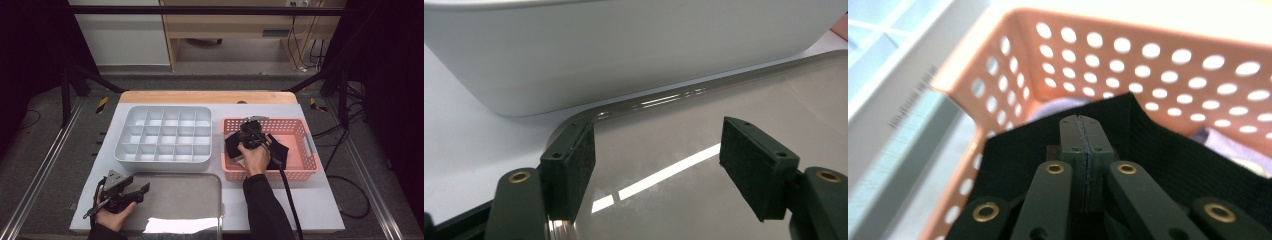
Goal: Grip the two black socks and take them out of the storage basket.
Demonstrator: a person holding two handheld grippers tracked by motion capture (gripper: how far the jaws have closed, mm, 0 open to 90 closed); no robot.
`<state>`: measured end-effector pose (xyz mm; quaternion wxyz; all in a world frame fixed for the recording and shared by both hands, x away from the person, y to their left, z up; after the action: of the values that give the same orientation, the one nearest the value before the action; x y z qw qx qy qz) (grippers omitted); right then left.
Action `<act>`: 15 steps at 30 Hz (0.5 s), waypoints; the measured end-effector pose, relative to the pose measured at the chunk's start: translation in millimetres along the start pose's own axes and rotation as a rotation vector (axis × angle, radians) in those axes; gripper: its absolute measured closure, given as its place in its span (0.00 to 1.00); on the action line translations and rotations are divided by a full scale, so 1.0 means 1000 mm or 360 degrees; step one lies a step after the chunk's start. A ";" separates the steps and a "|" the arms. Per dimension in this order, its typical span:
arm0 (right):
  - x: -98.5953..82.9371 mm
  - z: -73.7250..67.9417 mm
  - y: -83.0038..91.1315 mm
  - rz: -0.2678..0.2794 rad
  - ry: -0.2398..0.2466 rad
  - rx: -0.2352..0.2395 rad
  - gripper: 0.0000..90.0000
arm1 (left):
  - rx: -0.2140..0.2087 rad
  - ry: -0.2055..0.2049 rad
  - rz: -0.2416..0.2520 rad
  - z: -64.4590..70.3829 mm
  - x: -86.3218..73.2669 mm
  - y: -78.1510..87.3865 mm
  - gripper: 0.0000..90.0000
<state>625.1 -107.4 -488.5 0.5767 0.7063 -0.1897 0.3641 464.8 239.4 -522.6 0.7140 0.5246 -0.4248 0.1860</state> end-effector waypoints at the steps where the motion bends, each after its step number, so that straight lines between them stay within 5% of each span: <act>1: 0.002 0.000 0.002 0.0029 0.0006 0.0005 1.00 | 0.0000 0.0001 0.0001 0.000 0.000 0.000 0.33; 8: 0.003 0.004 0.001 0.0023 0.0024 -0.0050 0.93 | 0.0000 -0.0005 -0.0007 0.001 0.000 -0.001 0.33; 12: -0.002 0.008 -0.007 -0.0011 0.0049 -0.0103 0.67 | -0.0001 -0.0005 -0.0007 0.000 0.000 -0.001 0.33; 15: -0.004 0.002 -0.014 -0.0019 0.0065 -0.0048 0.45 | 0.0000 -0.0009 -0.0013 0.001 -0.001 -0.001 0.33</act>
<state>633.1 -106.2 -500.8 0.5931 0.6910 -0.1791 0.3723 465.1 238.4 -523.8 0.7135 0.5270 -0.4245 0.1817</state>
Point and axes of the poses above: each handheld gripper's, and its own axes: y roughly backward along the jaws, x roughly out of its top, z roughly to its right, the point moved 9 cm from there along -y, roughly forward along the jaws
